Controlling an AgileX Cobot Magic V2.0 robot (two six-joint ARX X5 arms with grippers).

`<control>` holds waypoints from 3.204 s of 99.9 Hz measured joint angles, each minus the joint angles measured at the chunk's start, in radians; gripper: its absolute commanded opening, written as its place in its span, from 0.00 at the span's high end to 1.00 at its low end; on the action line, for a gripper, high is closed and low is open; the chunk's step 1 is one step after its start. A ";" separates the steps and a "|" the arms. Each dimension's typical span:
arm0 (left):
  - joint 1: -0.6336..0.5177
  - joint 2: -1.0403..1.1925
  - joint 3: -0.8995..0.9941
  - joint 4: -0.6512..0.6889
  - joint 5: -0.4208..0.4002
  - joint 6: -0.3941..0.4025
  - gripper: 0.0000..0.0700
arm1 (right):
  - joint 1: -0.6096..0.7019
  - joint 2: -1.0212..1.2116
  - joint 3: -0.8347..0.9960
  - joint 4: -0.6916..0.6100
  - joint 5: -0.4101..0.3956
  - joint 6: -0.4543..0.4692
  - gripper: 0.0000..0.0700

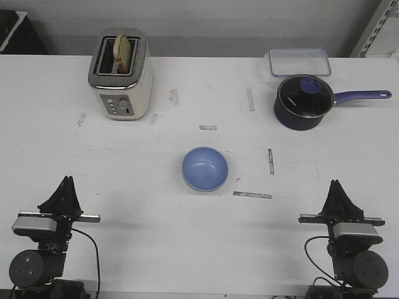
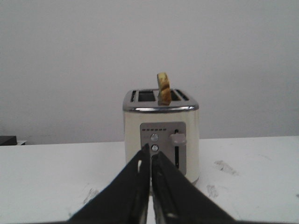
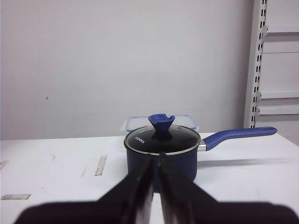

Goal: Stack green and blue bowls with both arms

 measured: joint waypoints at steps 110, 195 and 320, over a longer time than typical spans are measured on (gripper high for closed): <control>0.043 -0.141 -0.258 -0.023 0.001 0.004 1.00 | 0.000 0.000 0.000 0.000 0.000 0.000 0.98; 0.043 -0.141 -0.258 -0.023 0.001 0.004 1.00 | 0.000 0.000 0.000 0.000 0.000 0.000 0.98; 0.043 -0.141 -0.258 -0.023 0.001 0.004 1.00 | 0.076 -0.183 -0.291 0.026 0.029 -0.001 0.98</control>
